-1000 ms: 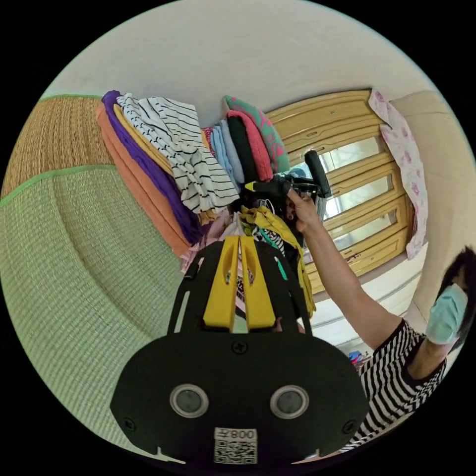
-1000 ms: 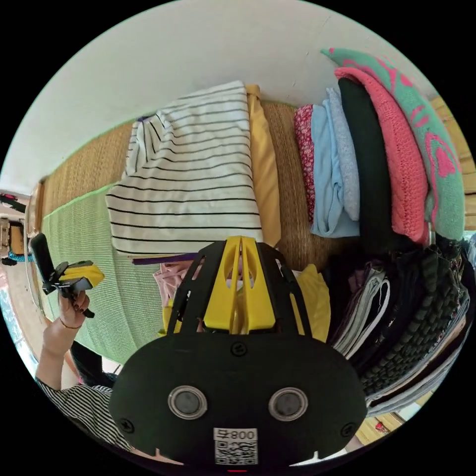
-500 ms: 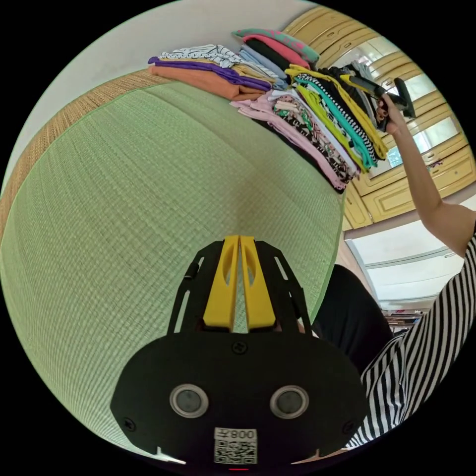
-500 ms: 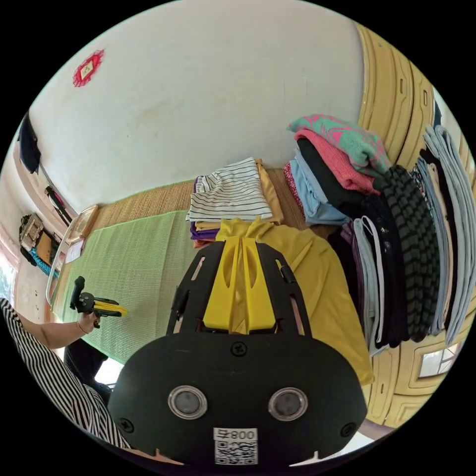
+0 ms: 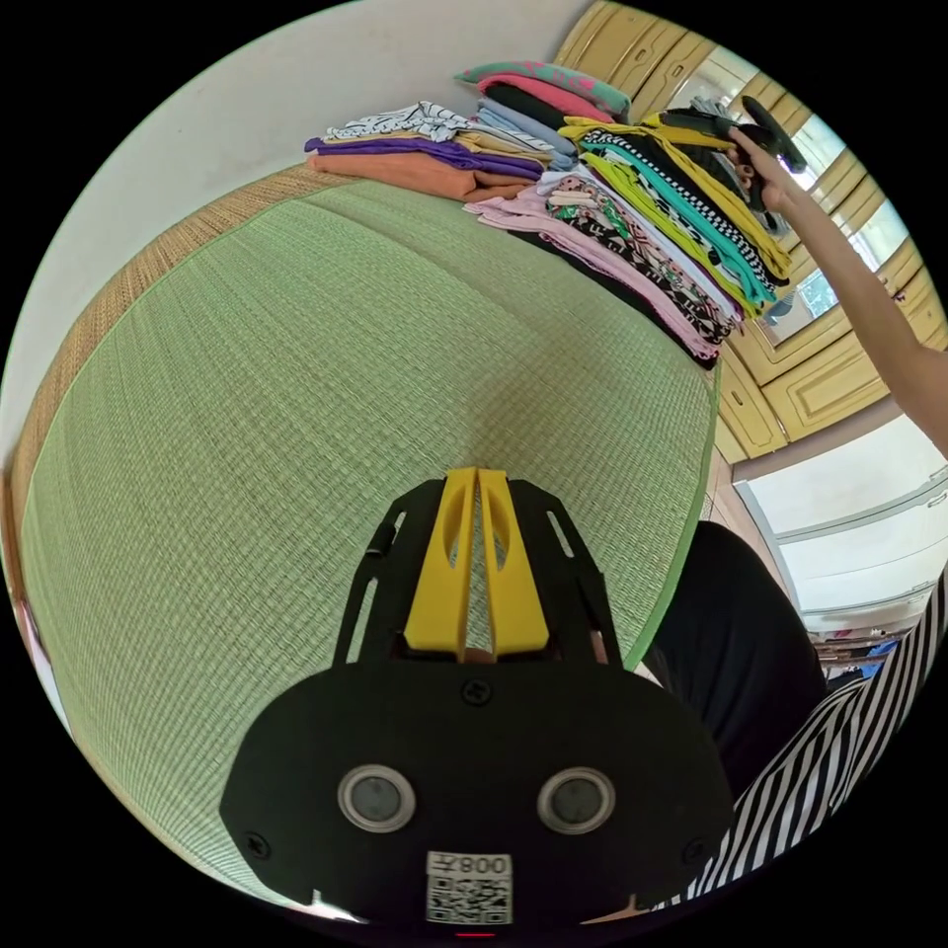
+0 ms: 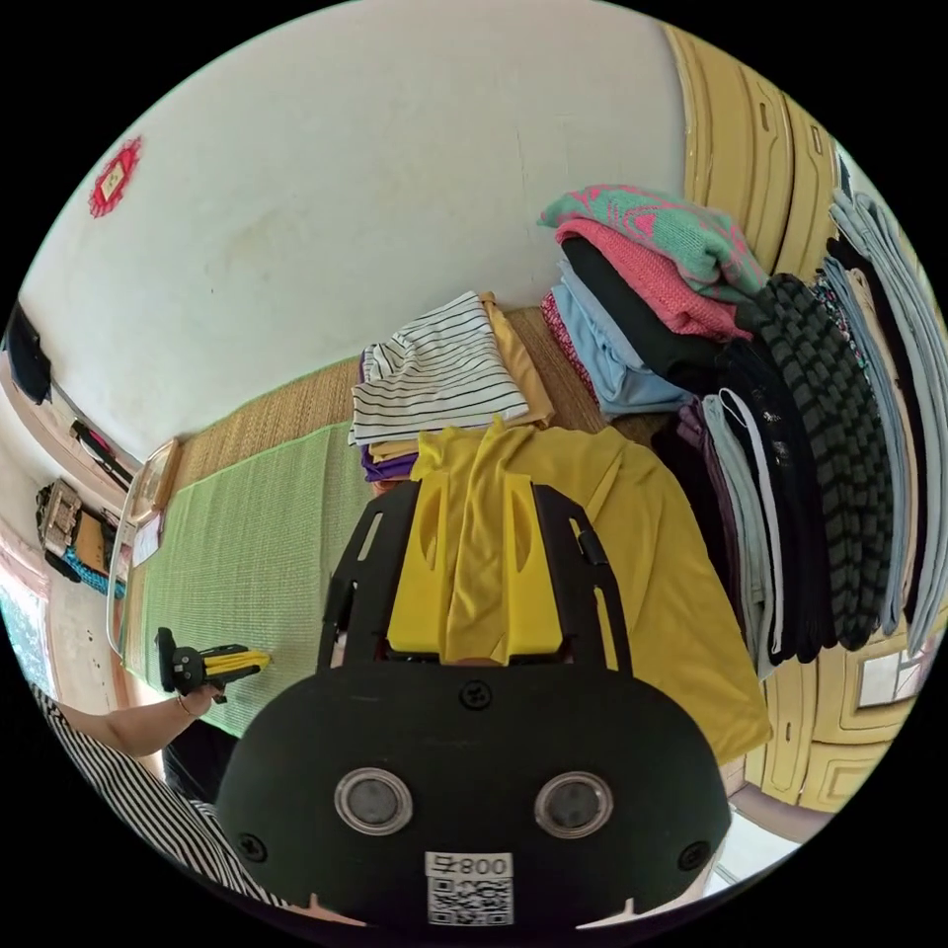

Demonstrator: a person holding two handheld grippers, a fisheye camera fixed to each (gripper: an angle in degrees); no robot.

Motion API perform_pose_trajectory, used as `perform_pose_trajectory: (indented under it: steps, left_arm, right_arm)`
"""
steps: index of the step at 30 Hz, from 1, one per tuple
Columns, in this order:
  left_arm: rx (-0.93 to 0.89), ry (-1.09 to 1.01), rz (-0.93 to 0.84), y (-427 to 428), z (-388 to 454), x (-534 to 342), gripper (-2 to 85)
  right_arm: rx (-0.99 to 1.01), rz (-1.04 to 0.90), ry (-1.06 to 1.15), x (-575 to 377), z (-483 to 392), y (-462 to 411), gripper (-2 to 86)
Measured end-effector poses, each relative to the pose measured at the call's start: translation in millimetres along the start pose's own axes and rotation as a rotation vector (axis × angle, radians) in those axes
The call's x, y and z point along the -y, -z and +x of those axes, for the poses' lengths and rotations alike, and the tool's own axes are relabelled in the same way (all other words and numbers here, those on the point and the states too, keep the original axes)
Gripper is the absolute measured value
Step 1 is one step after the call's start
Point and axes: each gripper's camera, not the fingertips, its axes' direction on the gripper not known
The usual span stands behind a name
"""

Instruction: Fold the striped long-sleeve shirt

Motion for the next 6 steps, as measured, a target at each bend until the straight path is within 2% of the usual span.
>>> perform_pose_trajectory:
  steps: [6]
  left_arm:
    - [0.011,0.004,0.008,4.9,15.3,-19.1,0.3]
  right_arm:
    - [-0.094,-0.098,0.014,54.4,15.6,-15.6,8.8]
